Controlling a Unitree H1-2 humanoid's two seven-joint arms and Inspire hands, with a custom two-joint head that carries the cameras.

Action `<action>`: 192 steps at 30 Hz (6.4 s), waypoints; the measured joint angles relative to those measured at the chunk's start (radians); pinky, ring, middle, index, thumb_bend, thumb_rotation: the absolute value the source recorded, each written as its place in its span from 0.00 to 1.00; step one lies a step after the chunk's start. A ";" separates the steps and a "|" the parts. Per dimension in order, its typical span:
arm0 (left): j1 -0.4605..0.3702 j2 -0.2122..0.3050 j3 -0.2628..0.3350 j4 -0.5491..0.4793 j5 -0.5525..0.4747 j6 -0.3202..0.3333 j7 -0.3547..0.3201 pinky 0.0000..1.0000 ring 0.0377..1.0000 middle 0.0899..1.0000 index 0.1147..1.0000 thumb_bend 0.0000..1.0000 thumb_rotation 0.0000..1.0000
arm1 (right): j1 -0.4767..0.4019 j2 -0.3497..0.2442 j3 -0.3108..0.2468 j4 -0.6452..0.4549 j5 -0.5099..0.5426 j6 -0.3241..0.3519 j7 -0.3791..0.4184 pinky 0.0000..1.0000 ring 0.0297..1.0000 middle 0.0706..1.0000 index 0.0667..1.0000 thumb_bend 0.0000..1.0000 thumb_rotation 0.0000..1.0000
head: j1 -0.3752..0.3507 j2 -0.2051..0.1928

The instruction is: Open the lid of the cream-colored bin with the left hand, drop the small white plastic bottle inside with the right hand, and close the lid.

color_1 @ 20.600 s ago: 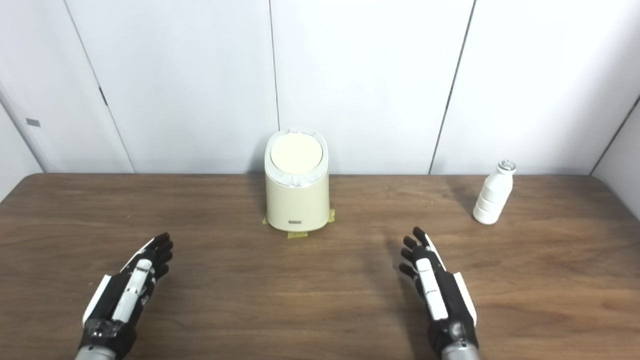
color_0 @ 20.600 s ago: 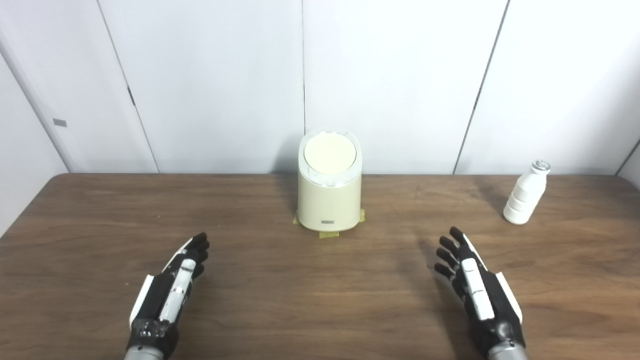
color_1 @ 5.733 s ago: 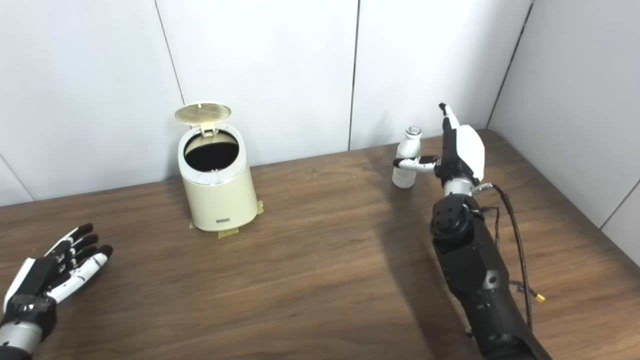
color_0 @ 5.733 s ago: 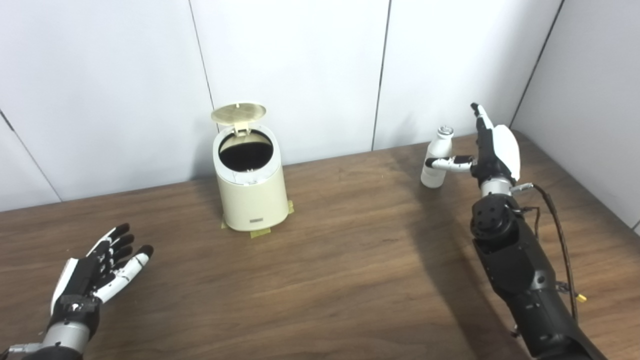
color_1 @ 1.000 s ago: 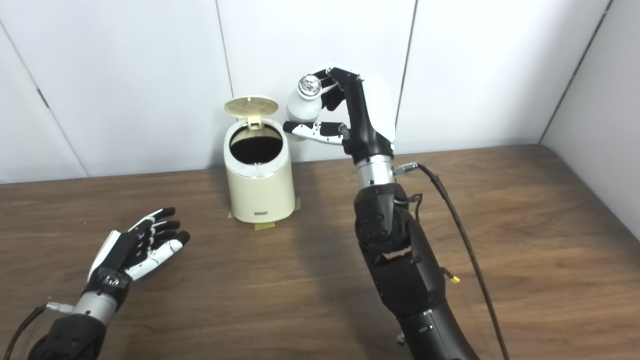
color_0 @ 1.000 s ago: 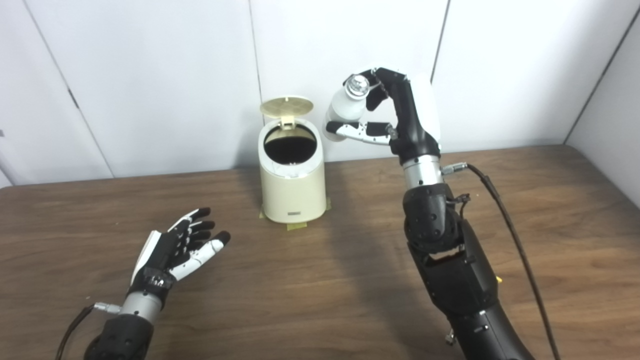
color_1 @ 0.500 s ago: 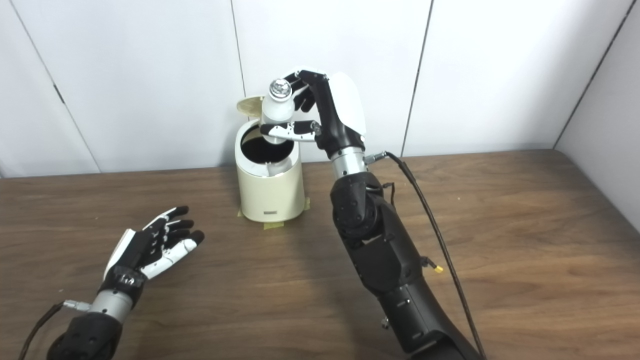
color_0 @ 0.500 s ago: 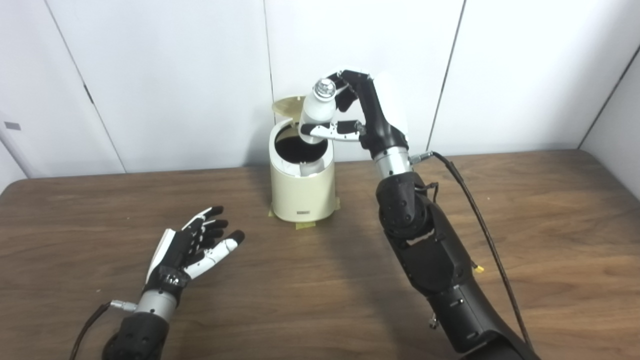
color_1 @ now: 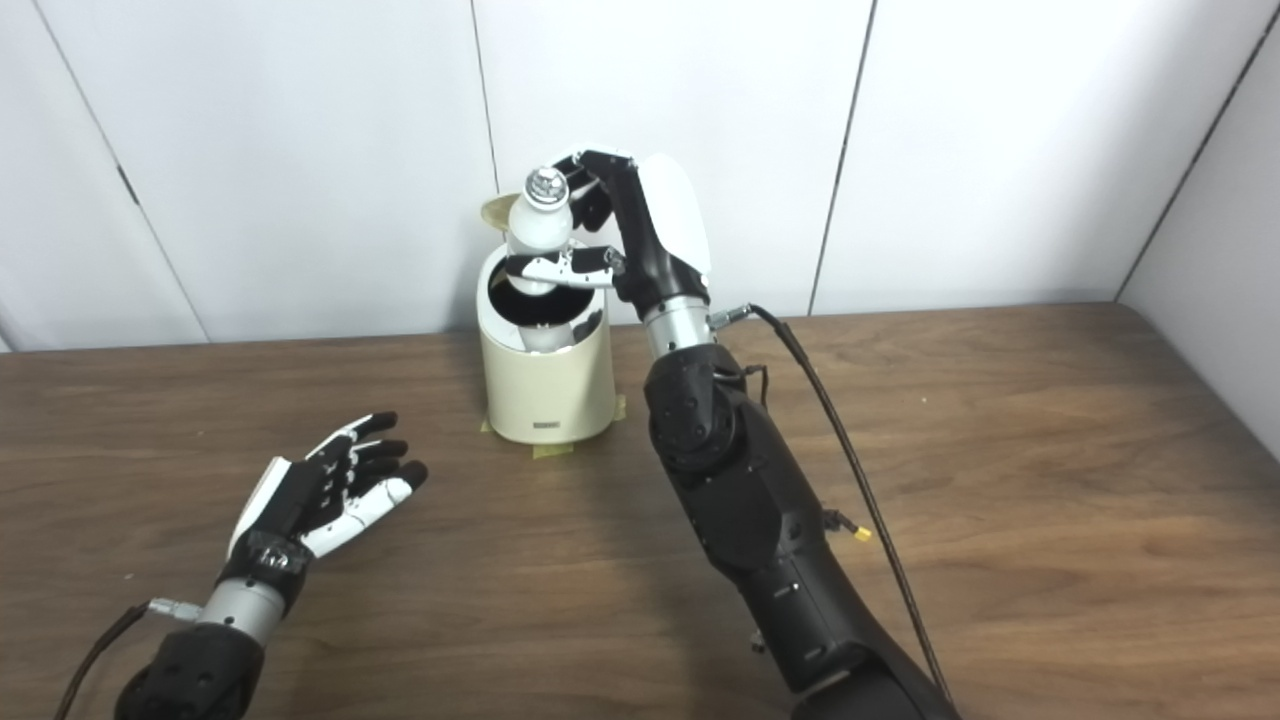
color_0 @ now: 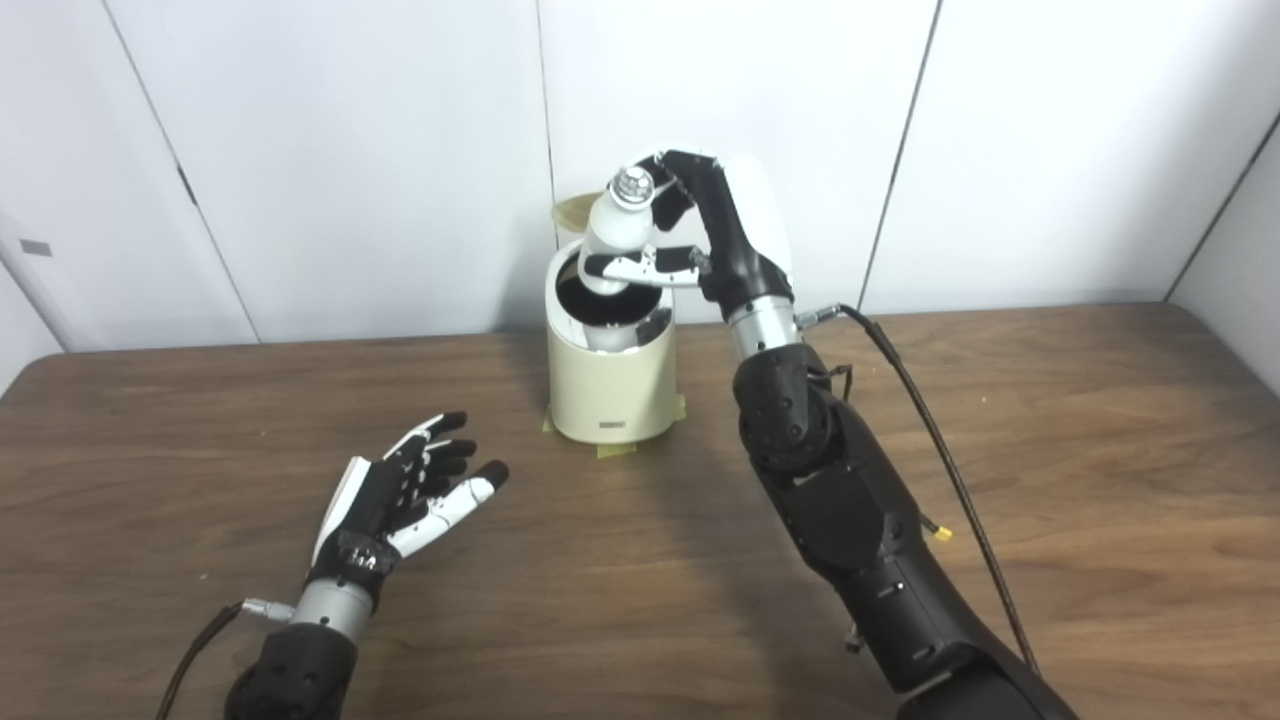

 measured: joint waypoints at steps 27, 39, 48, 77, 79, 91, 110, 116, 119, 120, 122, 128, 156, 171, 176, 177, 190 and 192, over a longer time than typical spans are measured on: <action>0.009 -0.010 0.008 -0.021 0.012 0.009 0.006 0.82 0.81 0.80 0.90 0.84 0.54 | 0.007 -0.004 0.006 0.073 -0.002 -0.034 -0.054 0.39 0.40 0.45 0.46 0.52 0.00 | 0.002 0.018; 0.017 -0.012 0.007 -0.022 0.015 0.009 0.013 0.80 0.80 0.80 0.90 0.84 0.55 | 0.037 -0.007 0.006 0.055 0.007 0.007 -0.020 0.38 0.38 0.45 0.51 0.52 0.00 | 0.000 0.025; 0.020 -0.017 0.007 -0.023 0.014 0.009 0.033 0.79 0.79 0.78 0.89 0.85 0.55 | 0.037 -0.035 0.037 0.034 -0.044 0.080 0.012 0.40 0.46 0.43 0.49 0.52 0.00 | -0.002 0.026; 0.026 -0.027 0.001 -0.026 0.014 0.008 0.042 0.79 0.79 0.79 0.90 0.83 0.53 | 0.058 -0.058 0.022 -0.031 -0.027 0.177 0.095 0.42 0.42 0.45 0.49 0.54 0.00 | -0.008 0.037; 0.027 -0.027 0.002 -0.026 0.012 0.004 0.043 0.79 0.78 0.78 0.90 0.82 0.52 | 0.071 -0.045 0.000 -0.048 -0.003 0.177 0.087 0.42 0.43 0.46 0.45 0.53 0.00 | -0.008 0.037; 0.031 -0.028 -0.004 -0.025 0.012 -0.005 0.042 0.81 0.79 0.79 0.90 0.83 0.54 | 0.094 -0.047 -0.022 -0.094 0.013 0.180 0.071 0.41 0.43 0.45 0.44 0.52 0.00 | -0.008 0.035; -0.020 -0.057 0.046 -0.019 -0.083 0.050 0.027 0.88 0.86 0.86 0.92 0.55 0.84 | 0.379 -0.066 -0.123 -0.340 0.236 0.277 0.232 0.53 0.63 0.68 0.68 0.48 0.66 | 0.009 0.020; -0.041 -0.053 0.090 -0.015 -0.166 0.068 0.001 0.90 0.89 0.87 0.91 0.56 0.95 | 0.499 -0.073 -0.181 -0.466 0.363 0.335 0.296 0.66 0.77 0.81 0.78 0.57 0.97 | 0.003 0.014; -0.056 -0.053 0.085 -0.002 -0.166 0.067 -0.001 0.89 0.88 0.87 0.91 0.57 0.98 | 0.531 -0.072 -0.202 -0.501 0.440 0.362 0.324 0.74 0.83 0.85 0.79 0.64 1.00 | 0.006 0.006; -0.062 -0.053 0.083 0.004 -0.166 0.067 -0.001 0.88 0.88 0.87 0.91 0.57 0.99 | 0.541 -0.069 -0.206 -0.516 0.457 0.367 0.329 0.76 0.84 0.85 0.79 0.64 1.00 | 0.006 0.005; -0.071 -0.054 0.077 0.009 -0.164 0.067 0.000 0.86 0.88 0.87 0.91 0.57 1.00 | 0.560 -0.064 -0.209 -0.535 0.485 0.369 0.335 0.79 0.86 0.86 0.80 0.62 1.00 | 0.008 0.002; -0.131 -0.062 0.079 0.022 -0.174 0.065 0.003 0.91 0.92 0.91 0.94 0.58 0.99 | 0.630 -0.055 -0.216 -0.541 0.532 0.362 0.339 0.83 0.89 0.91 0.89 0.68 1.00 | 0.017 -0.008; -0.498 -0.062 0.079 0.305 -0.181 -0.063 0.047 0.87 0.90 0.91 0.92 0.58 0.99 | 0.704 -0.001 -0.223 -0.468 0.605 0.194 0.316 0.82 0.91 0.93 0.92 0.62 1.00 | 0.037 -0.049; -0.617 -0.037 0.016 0.445 -0.103 -0.136 0.042 0.88 0.89 0.90 0.90 0.58 1.00 | 0.720 0.019 -0.221 -0.445 0.620 0.117 0.316 0.85 0.91 0.92 0.91 0.61 1.00 | 0.034 -0.057; -0.649 -0.032 -0.018 0.495 -0.072 -0.152 0.034 0.88 0.89 0.89 0.89 0.57 1.00 | 0.720 0.017 -0.221 -0.443 0.619 0.092 0.316 0.85 0.91 0.92 0.90 0.63 0.98 | 0.032 -0.063; -0.654 -0.029 -0.025 0.504 -0.067 -0.161 0.030 0.87 0.88 0.88 0.88 0.57 1.00 | 0.720 0.016 -0.221 -0.443 0.619 0.086 0.316 0.86 0.91 0.92 0.90 0.63 0.98 | 0.031 -0.063; -0.676 -0.008 -0.085 0.531 0.007 -0.184 0.002 0.83 0.86 0.81 0.82 0.52 0.97 | 0.711 -0.014 -0.218 -0.442 0.542 0.044 0.299 0.83 0.90 0.91 0.90 0.67 0.98 | 0.026 -0.066; -0.677 -0.002 -0.095 0.532 0.018 -0.193 -0.003 0.83 0.84 0.79 0.80 0.50 0.98 | 0.710 -0.015 -0.217 -0.442 0.538 0.044 0.298 0.82 0.90 0.91 0.90 0.66 0.98 | 0.026 -0.066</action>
